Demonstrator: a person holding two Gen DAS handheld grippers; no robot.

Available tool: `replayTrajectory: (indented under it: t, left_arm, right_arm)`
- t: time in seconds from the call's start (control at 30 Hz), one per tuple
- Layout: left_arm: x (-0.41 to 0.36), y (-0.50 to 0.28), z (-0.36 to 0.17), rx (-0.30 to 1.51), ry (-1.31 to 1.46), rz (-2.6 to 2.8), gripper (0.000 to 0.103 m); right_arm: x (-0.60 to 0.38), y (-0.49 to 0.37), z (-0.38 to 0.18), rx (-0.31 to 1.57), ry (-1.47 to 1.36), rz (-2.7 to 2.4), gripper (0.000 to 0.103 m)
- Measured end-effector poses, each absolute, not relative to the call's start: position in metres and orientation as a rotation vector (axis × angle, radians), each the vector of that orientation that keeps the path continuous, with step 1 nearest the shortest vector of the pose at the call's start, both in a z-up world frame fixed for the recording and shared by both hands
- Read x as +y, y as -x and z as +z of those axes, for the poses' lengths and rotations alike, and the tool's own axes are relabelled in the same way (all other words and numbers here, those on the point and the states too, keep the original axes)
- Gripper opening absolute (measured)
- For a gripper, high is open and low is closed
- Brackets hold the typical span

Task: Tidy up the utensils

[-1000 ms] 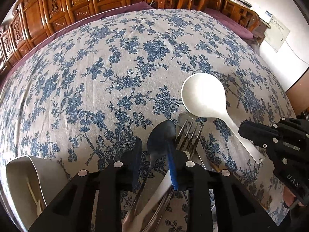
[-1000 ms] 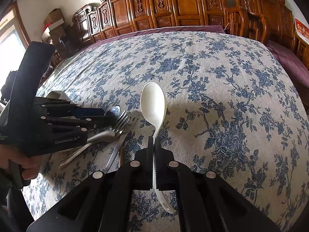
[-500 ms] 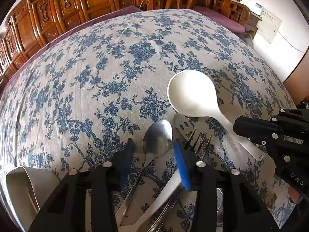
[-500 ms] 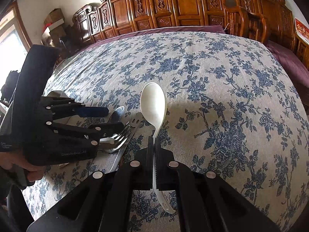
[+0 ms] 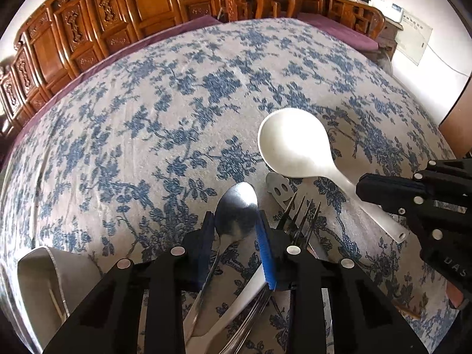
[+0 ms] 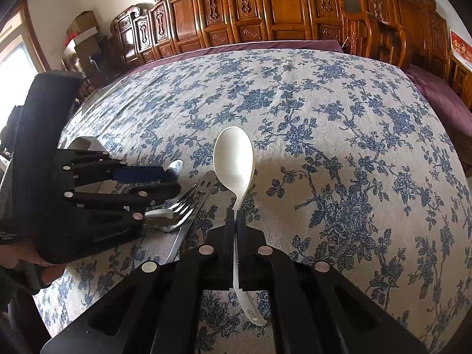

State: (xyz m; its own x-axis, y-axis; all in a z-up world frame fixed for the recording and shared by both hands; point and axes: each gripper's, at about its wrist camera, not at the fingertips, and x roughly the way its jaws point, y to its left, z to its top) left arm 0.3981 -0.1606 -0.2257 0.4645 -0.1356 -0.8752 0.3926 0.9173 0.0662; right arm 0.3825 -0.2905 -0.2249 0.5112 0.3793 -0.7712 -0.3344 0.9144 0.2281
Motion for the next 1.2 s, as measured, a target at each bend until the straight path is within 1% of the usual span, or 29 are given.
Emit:
replayTrajectory:
  t: [0.3, 0.33, 0.37, 0.53, 0.7, 0.73, 0.77, 0.8, 0.83, 0.87, 1.07, 1.13, 1.2]
  left_arm:
    - [-0.147, -0.383, -0.191, 0.938, -0.213, -0.314, 0.027]
    - [-0.146, -0.381, -0.188, 0.933, -0.212, -0.317, 0.005]
    - [-0.145, -0.38, -0.186, 0.93, -0.215, -0.305, 0.0]
    - [-0.145, -0.377, -0.183, 0.936, -0.229, -0.307, 0.0]
    - [-0.141, -0.386, -0.191, 0.98, -0.22, -0.307, 0.0]
    - [-0.142, -0.387, -0.195, 0.994, -0.229, -0.31, 0.002]
    - [-0.142, -0.388, -0.198, 1.007, -0.238, -0.314, 0.012]
    - [-0.143, -0.389, -0.201, 1.016, -0.246, -0.313, 0.019]
    - [-0.143, -0.388, -0.203, 1.017, -0.247, -0.313, 0.029]
    - [-0.143, -0.387, -0.204, 1.019, -0.244, -0.318, 0.031]
    - [-0.148, -0.378, -0.22, 1.059, -0.297, -0.319, 0.031]
    - [-0.143, -0.377, -0.222, 1.064, -0.276, -0.311, 0.03]
    - [-0.138, -0.379, -0.224, 1.082, -0.261, -0.306, 0.017]
  right_arm:
    - [-0.292, -0.379, -0.216, 0.907, -0.038, 0.417, 0.002]
    - [-0.292, -0.378, -0.215, 0.906, -0.037, 0.416, 0.002]
    - [-0.291, -0.377, -0.214, 0.904, -0.036, 0.415, 0.002]
    - [-0.289, -0.375, -0.218, 0.909, -0.023, 0.412, 0.0]
    - [-0.296, -0.376, -0.218, 0.906, -0.035, 0.399, 0.0]
    - [-0.298, -0.377, -0.217, 0.905, -0.043, 0.399, 0.0]
    - [-0.3, -0.378, -0.218, 0.905, -0.048, 0.398, 0.0]
    - [-0.301, -0.379, -0.218, 0.907, -0.048, 0.395, 0.0]
    - [-0.3, -0.378, -0.219, 0.909, -0.047, 0.394, 0.0]
    - [-0.299, -0.379, -0.219, 0.91, -0.046, 0.395, 0.0]
    - [-0.294, -0.377, -0.219, 0.909, -0.041, 0.411, 0.0]
    - [-0.293, -0.376, -0.218, 0.905, -0.038, 0.416, 0.0]
    - [-0.291, -0.376, -0.218, 0.907, -0.031, 0.416, 0.001]
